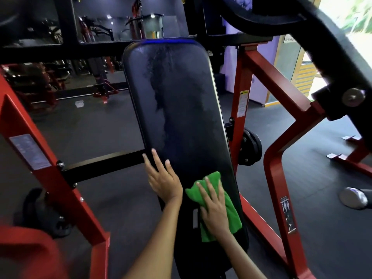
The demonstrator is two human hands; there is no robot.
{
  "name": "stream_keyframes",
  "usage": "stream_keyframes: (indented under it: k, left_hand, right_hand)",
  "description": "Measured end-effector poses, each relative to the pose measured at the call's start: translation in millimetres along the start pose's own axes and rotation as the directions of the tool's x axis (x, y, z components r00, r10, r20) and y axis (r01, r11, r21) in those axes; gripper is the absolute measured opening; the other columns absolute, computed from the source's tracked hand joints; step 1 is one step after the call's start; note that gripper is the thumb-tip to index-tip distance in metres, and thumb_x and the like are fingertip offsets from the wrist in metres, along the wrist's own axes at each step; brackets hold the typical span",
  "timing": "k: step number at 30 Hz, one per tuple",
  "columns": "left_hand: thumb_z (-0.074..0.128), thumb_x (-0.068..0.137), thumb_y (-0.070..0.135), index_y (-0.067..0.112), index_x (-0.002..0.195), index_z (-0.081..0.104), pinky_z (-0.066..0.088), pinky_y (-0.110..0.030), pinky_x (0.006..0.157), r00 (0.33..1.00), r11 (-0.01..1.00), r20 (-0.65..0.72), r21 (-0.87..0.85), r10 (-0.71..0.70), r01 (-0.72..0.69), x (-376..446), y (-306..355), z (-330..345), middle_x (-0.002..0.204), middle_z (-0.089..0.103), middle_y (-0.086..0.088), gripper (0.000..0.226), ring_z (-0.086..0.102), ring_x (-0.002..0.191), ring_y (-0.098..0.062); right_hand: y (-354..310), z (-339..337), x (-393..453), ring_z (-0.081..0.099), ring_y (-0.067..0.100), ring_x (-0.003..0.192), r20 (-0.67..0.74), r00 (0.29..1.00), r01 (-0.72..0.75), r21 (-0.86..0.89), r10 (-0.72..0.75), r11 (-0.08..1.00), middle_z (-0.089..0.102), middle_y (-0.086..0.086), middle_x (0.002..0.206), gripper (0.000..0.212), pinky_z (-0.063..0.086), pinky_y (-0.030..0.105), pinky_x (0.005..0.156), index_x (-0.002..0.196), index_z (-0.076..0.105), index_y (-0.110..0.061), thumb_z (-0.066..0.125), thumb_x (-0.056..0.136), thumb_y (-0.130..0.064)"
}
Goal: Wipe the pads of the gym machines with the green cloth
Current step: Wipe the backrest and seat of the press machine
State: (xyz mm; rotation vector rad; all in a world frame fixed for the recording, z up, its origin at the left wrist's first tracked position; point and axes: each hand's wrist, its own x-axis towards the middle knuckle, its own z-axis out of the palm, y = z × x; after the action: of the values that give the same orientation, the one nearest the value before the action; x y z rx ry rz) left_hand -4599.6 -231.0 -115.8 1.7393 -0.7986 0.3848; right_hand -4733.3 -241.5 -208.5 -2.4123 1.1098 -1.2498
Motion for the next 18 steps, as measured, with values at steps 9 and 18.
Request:
stream_keyframes:
  k: [9,18]
  left_hand:
    - [0.027,0.095,0.038,0.009,0.149,0.02,0.032,-0.038,0.104,0.987,0.99,0.138,-0.099,-0.084,0.098,-77.2,-30.5,-12.5,0.156,0.018,-0.011,0.061,0.03,0.138,-0.034]
    - [0.031,0.097,0.024,0.027,0.145,0.009,0.011,0.002,0.104,0.935,0.976,0.354,-0.199,-0.016,0.091,-100.4,-75.2,-45.7,0.155,0.011,0.01,0.053,0.006,0.135,0.02]
  right_hand:
    - [-8.2,4.2,7.3,0.005,0.039,0.142,-0.002,0.998,0.057,-0.043,-0.057,0.997,0.019,-0.002,0.156,0.077,0.015,0.056,0.11,0.149,0.018,-0.034,0.044,0.08,-0.014]
    - [-26.8,10.0,10.0,0.01,0.044,0.141,-0.066,0.989,-0.124,0.078,0.129,0.989,0.023,-0.002,0.155,0.069,0.018,0.058,0.112,0.144,0.034,-0.027,0.052,0.079,-0.012]
